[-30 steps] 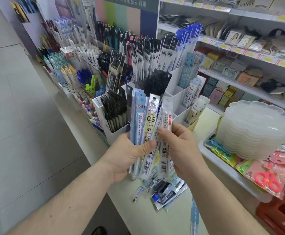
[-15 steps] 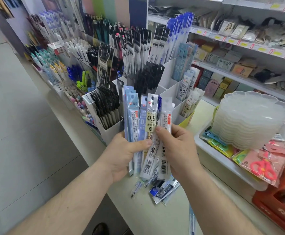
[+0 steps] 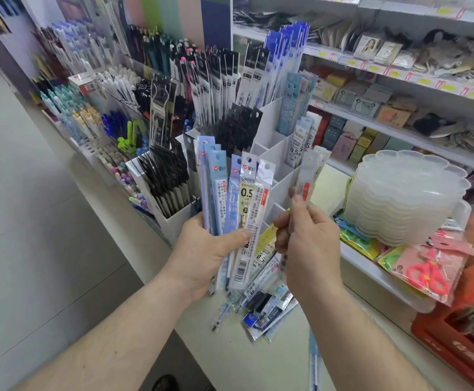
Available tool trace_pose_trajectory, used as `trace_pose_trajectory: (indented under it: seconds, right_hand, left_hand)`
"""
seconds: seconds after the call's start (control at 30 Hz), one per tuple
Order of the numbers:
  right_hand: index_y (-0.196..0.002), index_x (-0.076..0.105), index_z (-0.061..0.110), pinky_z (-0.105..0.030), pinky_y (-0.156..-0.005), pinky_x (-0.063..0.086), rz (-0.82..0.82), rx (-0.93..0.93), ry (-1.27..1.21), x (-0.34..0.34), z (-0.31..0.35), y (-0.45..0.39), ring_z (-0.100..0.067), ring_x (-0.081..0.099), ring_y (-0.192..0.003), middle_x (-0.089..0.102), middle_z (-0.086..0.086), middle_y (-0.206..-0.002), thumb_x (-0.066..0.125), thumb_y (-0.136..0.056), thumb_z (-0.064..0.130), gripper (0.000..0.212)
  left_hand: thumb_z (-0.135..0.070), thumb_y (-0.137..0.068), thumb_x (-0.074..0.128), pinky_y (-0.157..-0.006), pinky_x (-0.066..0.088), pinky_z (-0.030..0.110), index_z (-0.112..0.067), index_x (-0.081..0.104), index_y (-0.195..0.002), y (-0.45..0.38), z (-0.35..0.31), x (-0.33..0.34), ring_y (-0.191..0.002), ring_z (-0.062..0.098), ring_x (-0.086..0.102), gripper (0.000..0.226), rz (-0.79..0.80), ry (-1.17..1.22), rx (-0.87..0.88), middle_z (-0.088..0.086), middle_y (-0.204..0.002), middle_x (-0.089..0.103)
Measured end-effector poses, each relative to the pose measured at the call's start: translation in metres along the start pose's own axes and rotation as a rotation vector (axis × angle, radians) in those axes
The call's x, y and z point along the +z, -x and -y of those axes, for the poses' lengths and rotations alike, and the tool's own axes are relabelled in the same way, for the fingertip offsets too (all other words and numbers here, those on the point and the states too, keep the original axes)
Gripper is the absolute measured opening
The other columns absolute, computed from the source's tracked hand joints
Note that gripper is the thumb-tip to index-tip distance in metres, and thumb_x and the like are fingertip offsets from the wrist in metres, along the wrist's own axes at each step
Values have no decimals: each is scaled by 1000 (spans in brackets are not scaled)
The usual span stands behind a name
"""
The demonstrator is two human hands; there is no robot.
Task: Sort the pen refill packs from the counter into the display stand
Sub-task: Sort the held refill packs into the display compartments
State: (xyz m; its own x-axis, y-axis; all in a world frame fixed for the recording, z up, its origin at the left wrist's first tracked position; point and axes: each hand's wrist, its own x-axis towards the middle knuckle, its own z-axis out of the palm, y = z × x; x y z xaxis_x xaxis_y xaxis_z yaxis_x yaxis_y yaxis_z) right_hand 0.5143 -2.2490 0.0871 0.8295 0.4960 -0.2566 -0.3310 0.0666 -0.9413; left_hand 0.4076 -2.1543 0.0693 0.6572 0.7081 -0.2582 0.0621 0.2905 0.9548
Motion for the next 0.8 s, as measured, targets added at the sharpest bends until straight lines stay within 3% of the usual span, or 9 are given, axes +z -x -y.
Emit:
trace_pose_trajectory:
  seconds: [0.07,0.2,0.3,0.43,0.57,0.63,0.73,0.8]
  right_hand:
    - [-78,69,13,-31,-55,31,43,89,-14,0,0,0,-15,38,-53,52,-8,-67,44,-103,34,41]
    - [-75,78,15,-26,-56,35,236,142,-51,-2,1,6,-12,46,-57,63,-3,-72,48,-97,3,39]
    - [-101,75,10,-28,-65,58,361,114,-144,-5,0,10,-17,72,-80,77,-7,-95,48,-97,-8,32]
    - [-105,72,5,-43,-83,61,349,133,-204,-4,1,11,-22,74,-90,76,-14,-102,51,-96,-7,26]
    - [-96,73,5,-41,-68,62,332,150,-126,-2,0,12,-20,73,-79,76,-13,-95,56,-97,3,18]
    - [-91,73,6,-41,-67,61,250,139,-82,-1,-1,12,-21,72,-75,77,-12,-89,59,-96,4,16]
    - [-85,74,12,-42,-66,61,50,-41,104,-3,-8,10,-19,70,-70,75,-6,-77,64,-94,9,14]
    - [-83,75,18,-40,-61,56,-1,-181,233,-1,-14,11,-12,62,-64,72,-2,-71,67,-92,12,14]
  left_hand:
    - [5,-83,70,-89,56,53,-8,66,-116,0,0,-1,-98,33,72,36,15,6,5,14,-106,75]
    - [-1,-78,72,-87,57,50,-7,65,-119,2,-1,-2,-101,34,71,42,44,41,31,15,-109,74]
    - [-7,-73,78,-86,58,49,-7,65,-120,3,-2,-3,-101,34,71,49,61,49,42,14,-109,74]
    - [-9,-70,71,-85,59,47,-7,63,-122,3,-2,-4,-102,32,71,52,82,56,57,13,-110,74]
    - [-6,-73,72,-86,58,47,-7,64,-122,4,-3,-2,-103,30,71,49,73,6,79,12,-110,74]
    - [-5,-75,74,-87,58,47,-10,67,-114,5,-3,-2,-100,27,72,41,23,-39,102,8,-106,76]
    - [-4,-80,78,-82,60,38,-25,70,-100,5,-1,-4,-89,11,73,30,-134,-207,209,-9,-93,77]
    - [-7,-80,80,-77,59,29,-29,69,-98,7,1,-2,-85,5,72,30,-162,-293,257,-14,-91,76]
